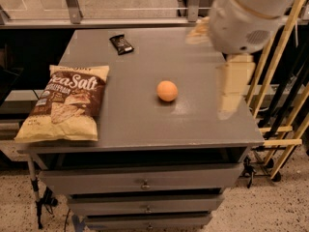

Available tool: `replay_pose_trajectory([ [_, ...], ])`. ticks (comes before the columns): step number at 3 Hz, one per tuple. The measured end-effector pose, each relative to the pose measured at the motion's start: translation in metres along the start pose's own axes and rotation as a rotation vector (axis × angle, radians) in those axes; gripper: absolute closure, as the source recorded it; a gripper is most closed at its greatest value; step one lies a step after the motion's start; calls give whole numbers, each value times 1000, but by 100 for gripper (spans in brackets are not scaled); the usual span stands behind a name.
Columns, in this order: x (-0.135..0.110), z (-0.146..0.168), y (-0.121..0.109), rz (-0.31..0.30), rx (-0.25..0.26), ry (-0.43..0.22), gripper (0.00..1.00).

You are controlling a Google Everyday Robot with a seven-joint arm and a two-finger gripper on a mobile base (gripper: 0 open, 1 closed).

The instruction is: Pick brown chip bag

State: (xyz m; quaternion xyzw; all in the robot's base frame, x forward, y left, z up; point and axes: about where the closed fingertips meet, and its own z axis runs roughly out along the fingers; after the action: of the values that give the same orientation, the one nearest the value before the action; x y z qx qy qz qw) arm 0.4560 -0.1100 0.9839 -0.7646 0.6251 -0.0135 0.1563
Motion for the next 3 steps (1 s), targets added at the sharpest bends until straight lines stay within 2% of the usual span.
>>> replay_pose_trajectory([
  [1,-20,3,-6,-95,2,-13,0],
  [2,-13,0,-5,-55,16,-9,0],
  [3,-20,5,-9,-96,17,-51,0],
])
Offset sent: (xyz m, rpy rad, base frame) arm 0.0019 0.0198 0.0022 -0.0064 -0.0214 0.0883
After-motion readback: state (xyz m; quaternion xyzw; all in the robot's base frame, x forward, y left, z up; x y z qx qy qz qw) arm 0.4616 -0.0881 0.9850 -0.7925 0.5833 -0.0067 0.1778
